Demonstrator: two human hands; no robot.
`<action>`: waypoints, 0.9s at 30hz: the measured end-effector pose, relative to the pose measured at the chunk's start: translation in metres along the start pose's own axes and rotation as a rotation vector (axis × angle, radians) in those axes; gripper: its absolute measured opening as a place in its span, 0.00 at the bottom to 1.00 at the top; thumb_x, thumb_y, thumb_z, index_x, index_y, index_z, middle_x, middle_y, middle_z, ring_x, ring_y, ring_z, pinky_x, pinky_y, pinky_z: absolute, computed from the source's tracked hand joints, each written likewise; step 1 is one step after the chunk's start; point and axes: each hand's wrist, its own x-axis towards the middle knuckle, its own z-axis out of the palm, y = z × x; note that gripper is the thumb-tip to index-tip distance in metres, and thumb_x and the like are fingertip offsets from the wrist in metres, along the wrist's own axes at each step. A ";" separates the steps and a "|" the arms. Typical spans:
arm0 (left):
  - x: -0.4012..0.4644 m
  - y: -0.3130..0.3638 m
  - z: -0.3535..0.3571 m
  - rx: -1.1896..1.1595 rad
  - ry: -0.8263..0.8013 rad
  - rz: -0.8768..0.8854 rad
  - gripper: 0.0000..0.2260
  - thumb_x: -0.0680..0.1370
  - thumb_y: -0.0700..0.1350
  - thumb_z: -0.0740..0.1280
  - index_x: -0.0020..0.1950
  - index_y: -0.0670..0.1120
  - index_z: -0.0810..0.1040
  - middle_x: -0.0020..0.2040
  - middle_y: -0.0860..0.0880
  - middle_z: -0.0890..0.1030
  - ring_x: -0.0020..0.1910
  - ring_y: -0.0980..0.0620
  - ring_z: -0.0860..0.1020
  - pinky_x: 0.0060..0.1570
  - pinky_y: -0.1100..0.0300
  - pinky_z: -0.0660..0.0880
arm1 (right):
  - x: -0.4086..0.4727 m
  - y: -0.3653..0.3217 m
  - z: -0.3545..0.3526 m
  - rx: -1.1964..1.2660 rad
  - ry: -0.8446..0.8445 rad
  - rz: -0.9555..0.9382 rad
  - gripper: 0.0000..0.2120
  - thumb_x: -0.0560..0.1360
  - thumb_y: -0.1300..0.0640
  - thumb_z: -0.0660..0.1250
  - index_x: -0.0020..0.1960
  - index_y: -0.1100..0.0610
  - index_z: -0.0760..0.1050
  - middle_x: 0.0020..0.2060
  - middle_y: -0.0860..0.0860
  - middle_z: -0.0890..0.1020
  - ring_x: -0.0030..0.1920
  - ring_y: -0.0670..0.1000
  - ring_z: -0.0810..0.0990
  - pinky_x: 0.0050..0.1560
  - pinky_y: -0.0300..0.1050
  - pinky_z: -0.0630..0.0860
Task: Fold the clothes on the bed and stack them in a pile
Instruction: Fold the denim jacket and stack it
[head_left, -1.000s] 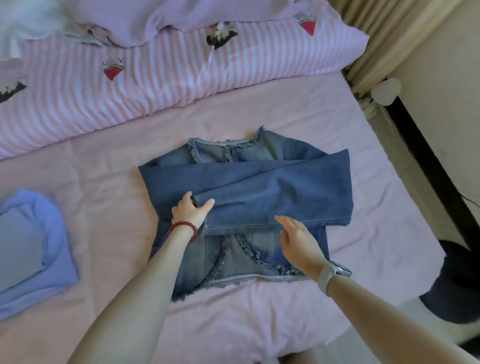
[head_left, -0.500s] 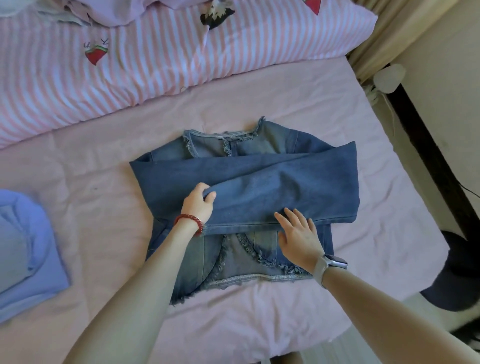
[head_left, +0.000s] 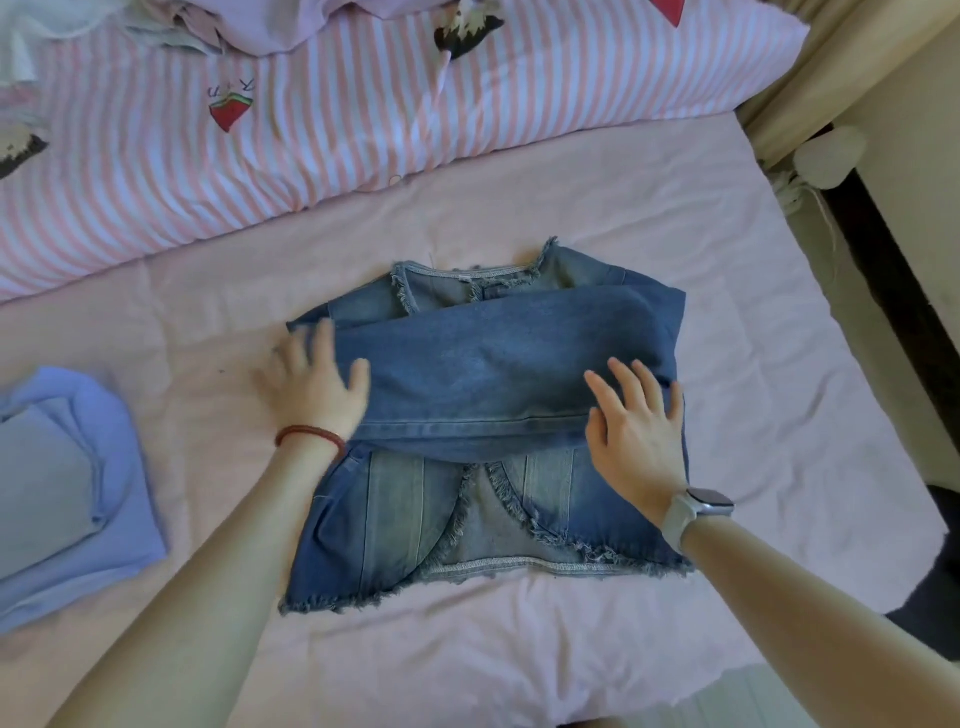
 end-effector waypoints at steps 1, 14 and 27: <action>-0.010 0.011 0.010 0.033 -0.053 0.142 0.27 0.77 0.54 0.61 0.75 0.49 0.58 0.75 0.43 0.57 0.73 0.43 0.54 0.69 0.39 0.48 | 0.007 0.004 0.002 -0.022 -0.046 -0.017 0.20 0.74 0.59 0.64 0.65 0.58 0.73 0.66 0.60 0.72 0.68 0.64 0.67 0.64 0.70 0.58; -0.047 0.023 0.070 0.097 -0.335 0.518 0.03 0.78 0.37 0.62 0.49 0.42 0.75 0.73 0.45 0.63 0.75 0.44 0.55 0.70 0.40 0.52 | -0.025 0.120 -0.001 -0.096 -0.274 0.107 0.23 0.67 0.73 0.66 0.62 0.62 0.76 0.57 0.64 0.77 0.56 0.67 0.74 0.48 0.61 0.75; -0.068 0.063 0.075 0.200 -0.418 0.516 0.24 0.76 0.59 0.62 0.70 0.55 0.65 0.77 0.51 0.45 0.75 0.47 0.41 0.69 0.38 0.45 | 0.000 0.106 0.022 -0.238 -0.426 -0.267 0.35 0.71 0.51 0.66 0.75 0.48 0.56 0.75 0.55 0.57 0.74 0.59 0.57 0.67 0.59 0.62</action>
